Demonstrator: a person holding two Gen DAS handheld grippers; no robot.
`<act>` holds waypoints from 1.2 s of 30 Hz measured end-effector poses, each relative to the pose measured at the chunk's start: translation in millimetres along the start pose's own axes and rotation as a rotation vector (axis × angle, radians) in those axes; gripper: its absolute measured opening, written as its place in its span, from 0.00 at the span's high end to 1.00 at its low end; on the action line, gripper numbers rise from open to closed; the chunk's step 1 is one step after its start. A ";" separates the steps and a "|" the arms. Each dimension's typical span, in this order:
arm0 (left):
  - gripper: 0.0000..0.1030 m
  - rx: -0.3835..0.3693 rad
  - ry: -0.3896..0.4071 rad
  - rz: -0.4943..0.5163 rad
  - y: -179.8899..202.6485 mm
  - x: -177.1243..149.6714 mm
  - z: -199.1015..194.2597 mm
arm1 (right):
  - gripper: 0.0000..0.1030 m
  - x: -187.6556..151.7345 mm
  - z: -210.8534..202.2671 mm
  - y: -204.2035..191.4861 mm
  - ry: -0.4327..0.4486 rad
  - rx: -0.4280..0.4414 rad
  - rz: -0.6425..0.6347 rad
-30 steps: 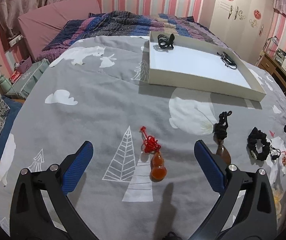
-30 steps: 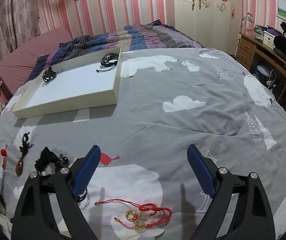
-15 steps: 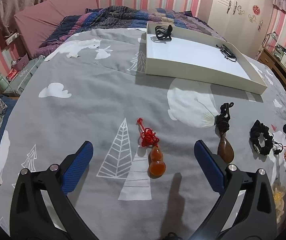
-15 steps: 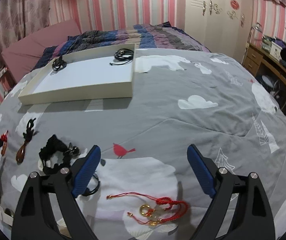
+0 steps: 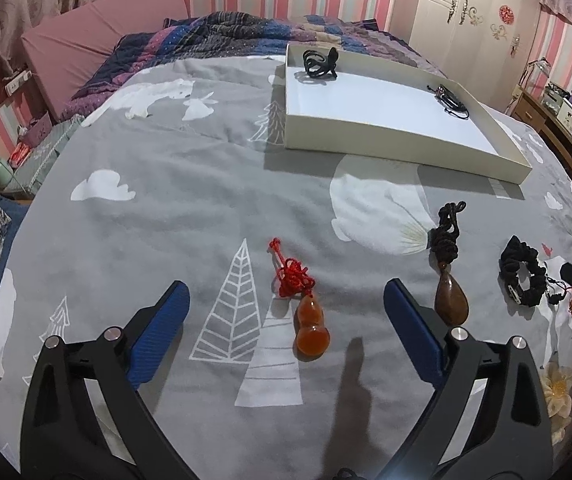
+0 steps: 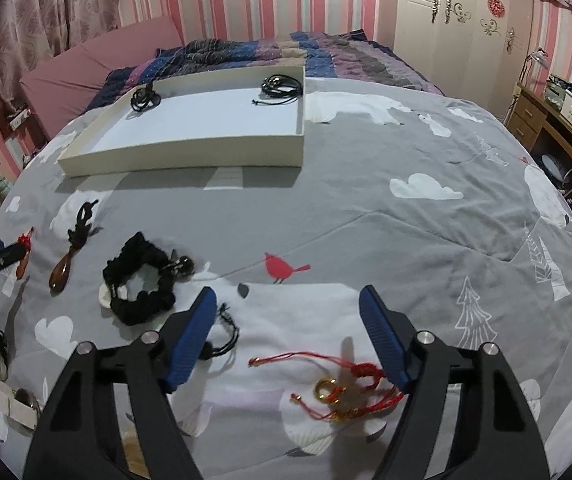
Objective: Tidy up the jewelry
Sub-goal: 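Grasp the red-knotted amber gourd with the left tool while the right tool grasps the earring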
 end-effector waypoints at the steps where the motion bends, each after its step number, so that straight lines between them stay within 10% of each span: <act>1: 0.07 0.005 0.000 0.003 0.6 0.4 0.6 | 0.32 -1.4 1.8 -3.0 -0.010 0.001 -0.011; 7: 0.17 0.015 -0.016 0.018 4.8 -0.2 7.7 | 0.56 -8.8 15.2 -14.5 -0.066 0.030 -0.040; 26: 0.45 -0.024 -0.034 0.007 7.7 4.4 17.6 | 0.69 -20.6 10.3 -35.8 -0.090 0.062 -0.100; 36: 0.89 -0.022 -0.024 -0.013 3.6 3.7 16.3 | 0.90 -15.0 11.8 -39.3 -0.095 0.065 -0.144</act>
Point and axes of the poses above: each gripper's, at about its wrist camera, not at the fingertips, and z roughly the way its jaws point, y to its right, x to its top, the point moved 9 cm from there along z, roughly the way its jaws point, and after that the axes turned 10 degrees about -y, right-handed, at the moved point
